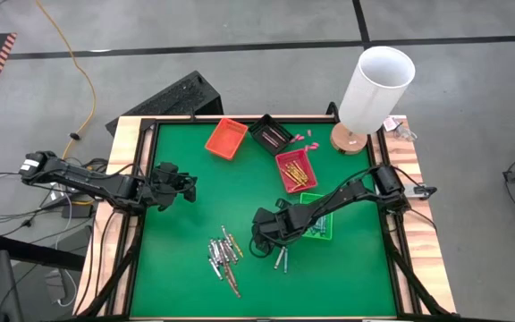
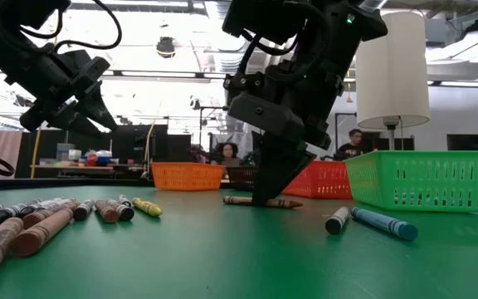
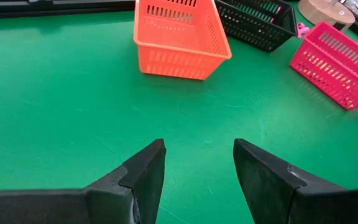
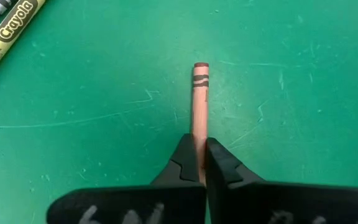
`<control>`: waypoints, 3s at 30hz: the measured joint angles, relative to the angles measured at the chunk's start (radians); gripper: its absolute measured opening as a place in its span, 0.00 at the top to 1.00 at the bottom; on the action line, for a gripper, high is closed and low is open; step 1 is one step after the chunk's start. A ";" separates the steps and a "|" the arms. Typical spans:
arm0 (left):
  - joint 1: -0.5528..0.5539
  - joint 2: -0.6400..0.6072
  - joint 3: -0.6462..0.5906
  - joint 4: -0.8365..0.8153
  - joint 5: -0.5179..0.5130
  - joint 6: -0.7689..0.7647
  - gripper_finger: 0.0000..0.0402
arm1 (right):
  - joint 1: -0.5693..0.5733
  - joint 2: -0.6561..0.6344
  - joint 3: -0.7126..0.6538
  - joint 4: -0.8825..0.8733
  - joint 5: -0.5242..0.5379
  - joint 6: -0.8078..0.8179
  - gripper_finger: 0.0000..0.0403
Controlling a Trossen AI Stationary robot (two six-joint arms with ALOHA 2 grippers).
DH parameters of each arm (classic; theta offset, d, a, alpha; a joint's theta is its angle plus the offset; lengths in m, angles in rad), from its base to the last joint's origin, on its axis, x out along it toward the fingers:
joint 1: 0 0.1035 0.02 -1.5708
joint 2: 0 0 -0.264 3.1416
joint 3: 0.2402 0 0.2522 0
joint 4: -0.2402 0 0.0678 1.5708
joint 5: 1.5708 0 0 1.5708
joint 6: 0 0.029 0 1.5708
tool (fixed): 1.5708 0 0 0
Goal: Sort crayons
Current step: Put the brown crayon into the black bin
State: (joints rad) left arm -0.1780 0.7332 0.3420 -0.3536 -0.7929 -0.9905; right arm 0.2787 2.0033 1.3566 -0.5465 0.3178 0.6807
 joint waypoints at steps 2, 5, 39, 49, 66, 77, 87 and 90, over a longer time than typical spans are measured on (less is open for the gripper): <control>0.000 0.000 0.000 0.000 0.000 0.000 0.55 | 0.000 0.000 0.009 -0.007 -0.001 0.000 0.98; 0.000 0.000 0.000 0.000 0.000 -0.001 0.55 | 0.000 0.002 0.025 -0.016 -0.006 -0.001 0.99; 0.000 0.000 0.000 -0.046 -0.005 0.030 0.55 | -0.381 -0.003 0.466 -0.463 0.002 -0.527 0.99; 0.000 0.000 0.000 -0.045 -0.079 -0.003 0.55 | -0.622 -0.003 0.470 -0.343 0.020 -0.680 0.99; 0.001 0.000 0.000 -0.044 -0.106 -0.027 0.55 | -0.803 -0.003 0.355 -0.130 -0.112 -0.671 0.99; 0.001 0.000 0.000 -0.044 -0.077 -0.028 0.55 | -0.803 -0.003 0.266 -0.042 -0.115 -0.634 0.99; 0.001 0.000 0.000 -0.044 -0.077 -0.027 0.55 | -0.812 -0.003 0.222 0.012 -0.139 -0.620 0.99; 0.001 0.000 0.000 -0.044 -0.077 -0.027 0.55 | -0.814 -0.003 0.223 0.009 -0.140 -0.616 0.99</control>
State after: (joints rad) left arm -0.1768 0.7330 0.3420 -0.3981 -0.8703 -1.0180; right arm -0.5350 2.0003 1.5791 -0.5373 0.1776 0.0644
